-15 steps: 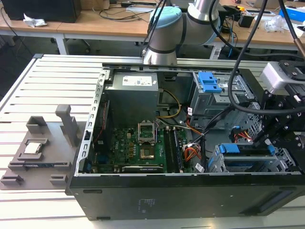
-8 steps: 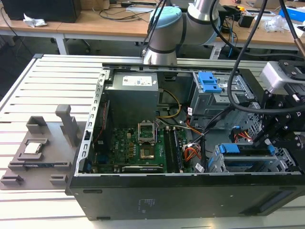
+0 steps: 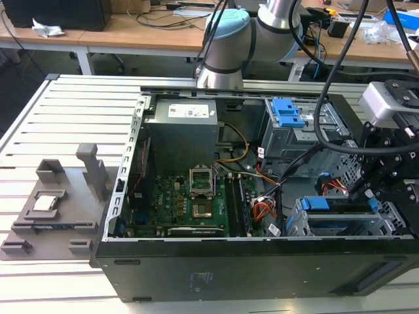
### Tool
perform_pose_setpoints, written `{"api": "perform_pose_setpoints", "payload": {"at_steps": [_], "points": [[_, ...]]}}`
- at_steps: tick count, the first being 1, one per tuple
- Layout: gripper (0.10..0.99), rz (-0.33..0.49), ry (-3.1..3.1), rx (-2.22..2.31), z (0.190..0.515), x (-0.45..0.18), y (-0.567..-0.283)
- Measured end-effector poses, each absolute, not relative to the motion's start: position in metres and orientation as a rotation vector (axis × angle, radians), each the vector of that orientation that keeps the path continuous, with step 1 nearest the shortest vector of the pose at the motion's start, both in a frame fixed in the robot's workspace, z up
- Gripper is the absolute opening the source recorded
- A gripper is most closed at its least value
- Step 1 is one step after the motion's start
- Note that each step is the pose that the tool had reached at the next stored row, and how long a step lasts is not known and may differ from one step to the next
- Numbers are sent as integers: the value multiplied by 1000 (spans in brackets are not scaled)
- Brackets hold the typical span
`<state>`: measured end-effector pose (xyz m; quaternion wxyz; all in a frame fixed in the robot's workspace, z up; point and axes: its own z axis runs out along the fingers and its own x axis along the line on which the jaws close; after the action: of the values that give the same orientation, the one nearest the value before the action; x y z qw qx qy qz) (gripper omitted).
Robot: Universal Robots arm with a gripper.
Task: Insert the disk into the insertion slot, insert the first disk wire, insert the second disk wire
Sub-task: 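Insert the first disk wire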
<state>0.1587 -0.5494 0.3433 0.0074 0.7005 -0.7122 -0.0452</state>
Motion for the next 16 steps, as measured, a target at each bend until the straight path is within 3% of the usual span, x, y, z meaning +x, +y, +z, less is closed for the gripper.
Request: {"api": "perform_pose_setpoints", "payload": {"at_steps": [16], "points": [[173, -141, -2235, 2182, 339, 159, -549]]}}
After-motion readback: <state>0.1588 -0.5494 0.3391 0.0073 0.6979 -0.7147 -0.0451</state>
